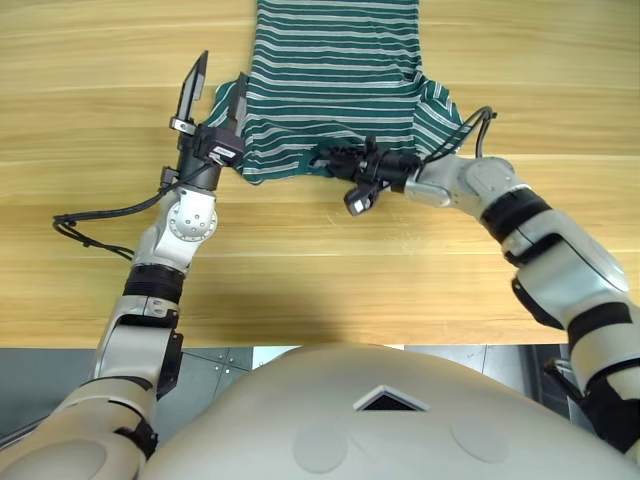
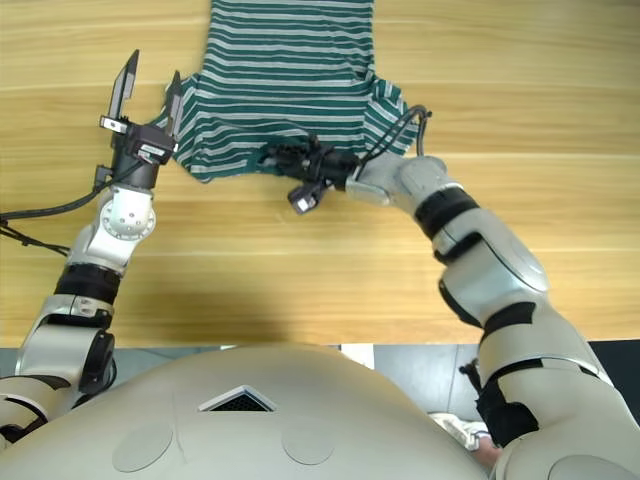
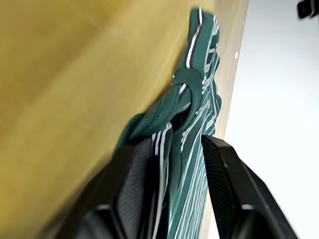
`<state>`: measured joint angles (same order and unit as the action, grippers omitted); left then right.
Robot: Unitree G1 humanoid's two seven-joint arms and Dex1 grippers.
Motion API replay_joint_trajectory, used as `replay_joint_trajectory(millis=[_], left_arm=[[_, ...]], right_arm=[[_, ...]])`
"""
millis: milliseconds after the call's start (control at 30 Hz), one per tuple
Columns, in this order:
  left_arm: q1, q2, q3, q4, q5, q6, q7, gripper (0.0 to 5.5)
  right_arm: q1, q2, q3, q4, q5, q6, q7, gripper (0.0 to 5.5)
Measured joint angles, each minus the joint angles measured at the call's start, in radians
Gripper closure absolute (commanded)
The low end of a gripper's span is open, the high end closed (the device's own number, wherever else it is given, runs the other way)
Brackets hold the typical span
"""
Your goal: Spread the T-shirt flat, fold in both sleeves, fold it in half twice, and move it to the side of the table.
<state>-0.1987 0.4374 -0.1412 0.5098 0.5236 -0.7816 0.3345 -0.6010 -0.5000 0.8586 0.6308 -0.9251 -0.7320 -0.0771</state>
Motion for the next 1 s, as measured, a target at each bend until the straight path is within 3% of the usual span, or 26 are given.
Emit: replay_joint_trajectory(millis=[100,200,533,633,733,900,1000], left_arm=[[0.0,0.03,0.013,-0.023,-0.002,0.003,-0.02,3.05],[0.0,0.035,0.015,-0.038,-0.003,0.003,-0.034,3.05],[-0.011,0.066,0.017,0.021,0.001,-0.003,-0.07,3.05],[-0.046,0.098,-0.06,0.098,0.079,-0.01,-0.131,3.05],[-0.083,0.12,-0.143,0.147,0.126,-0.047,-0.205,3.05],[-0.176,0.11,-0.295,0.205,0.201,-0.126,-0.329,3.05],[-0.23,0.106,-0.356,0.27,0.243,-0.134,-0.351,3.05]], right_arm=[[0.115,-0.108,-0.03,-0.251,0.05,-0.006,0.144,3.64],[0.165,-0.134,-0.054,-0.362,0.064,0.012,0.226,3.64],[0.241,-0.152,-0.142,-0.471,0.074,0.005,0.285,3.64],[0.248,-0.136,-0.272,-0.58,0.301,0.003,0.271,3.64],[0.276,-0.134,-0.323,-0.65,0.463,-0.013,0.296,3.64],[0.295,-0.089,-0.391,-0.639,0.533,-0.003,0.305,3.64],[0.296,-0.04,-0.415,-0.581,0.471,0.012,0.271,3.64]])
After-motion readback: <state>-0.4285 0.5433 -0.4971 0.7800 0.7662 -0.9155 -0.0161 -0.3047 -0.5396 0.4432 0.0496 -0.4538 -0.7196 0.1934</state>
